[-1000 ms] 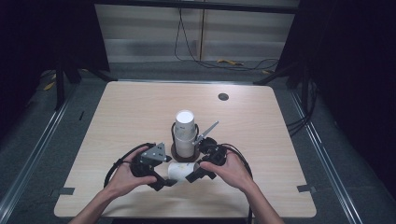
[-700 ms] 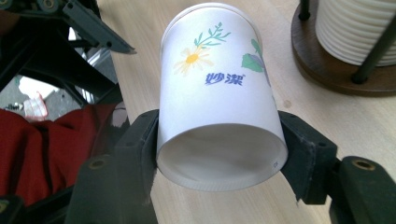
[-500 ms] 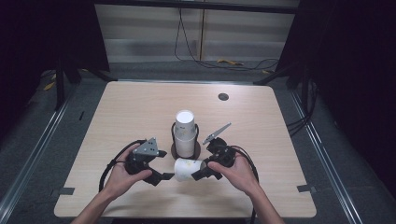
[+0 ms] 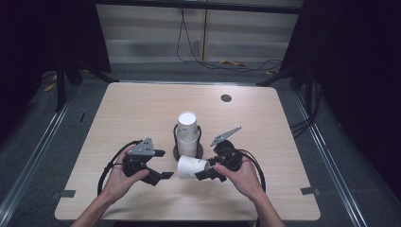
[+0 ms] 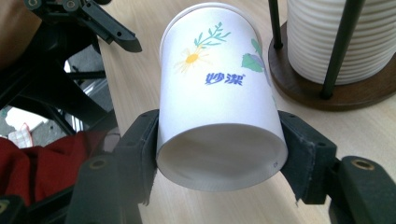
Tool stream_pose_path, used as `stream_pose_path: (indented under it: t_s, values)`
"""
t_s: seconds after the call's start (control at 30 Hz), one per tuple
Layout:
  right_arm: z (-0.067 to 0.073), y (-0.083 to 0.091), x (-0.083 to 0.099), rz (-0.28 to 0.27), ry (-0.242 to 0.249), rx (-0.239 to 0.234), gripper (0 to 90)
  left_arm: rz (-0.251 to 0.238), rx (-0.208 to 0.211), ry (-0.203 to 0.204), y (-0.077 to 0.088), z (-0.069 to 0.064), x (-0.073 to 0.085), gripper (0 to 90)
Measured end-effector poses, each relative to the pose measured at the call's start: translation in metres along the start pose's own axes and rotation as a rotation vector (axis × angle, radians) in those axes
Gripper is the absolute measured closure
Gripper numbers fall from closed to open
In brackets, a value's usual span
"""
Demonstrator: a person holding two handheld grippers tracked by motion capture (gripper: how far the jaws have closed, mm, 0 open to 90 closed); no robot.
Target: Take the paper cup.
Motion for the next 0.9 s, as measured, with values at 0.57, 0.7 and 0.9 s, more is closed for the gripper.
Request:
stream_pose_path:
  t_s: [0.57, 0.7, 0.9]
  values:
    - [0.0006, 0.0057, 0.0054, -0.105, 0.030, -0.024, 35.9, -0.094, 0.043, 0.038, 0.0021, -0.0056, -0.0035, 17.6]
    - [0.0012, 0.0056, 0.0050, -0.134, 0.043, -0.040, 35.9, -0.116, 0.040, 0.035, 0.0029, -0.0067, -0.0038, 17.6]
    - [0.0028, 0.0070, 0.0039, -0.180, 0.062, -0.061, 35.8, -0.125, 0.050, 0.046, 0.0033, -0.0071, -0.0033, 17.6]
Point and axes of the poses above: each handheld gripper's, and its own axes: y roughly backward along the jaws, x roughly out of its underside, z roughly to its left, the point moved 2 cm from there along -y, roughly forward along the jaws, and after that the axes turned 15 degrees about -z, right-handed, at the moved point
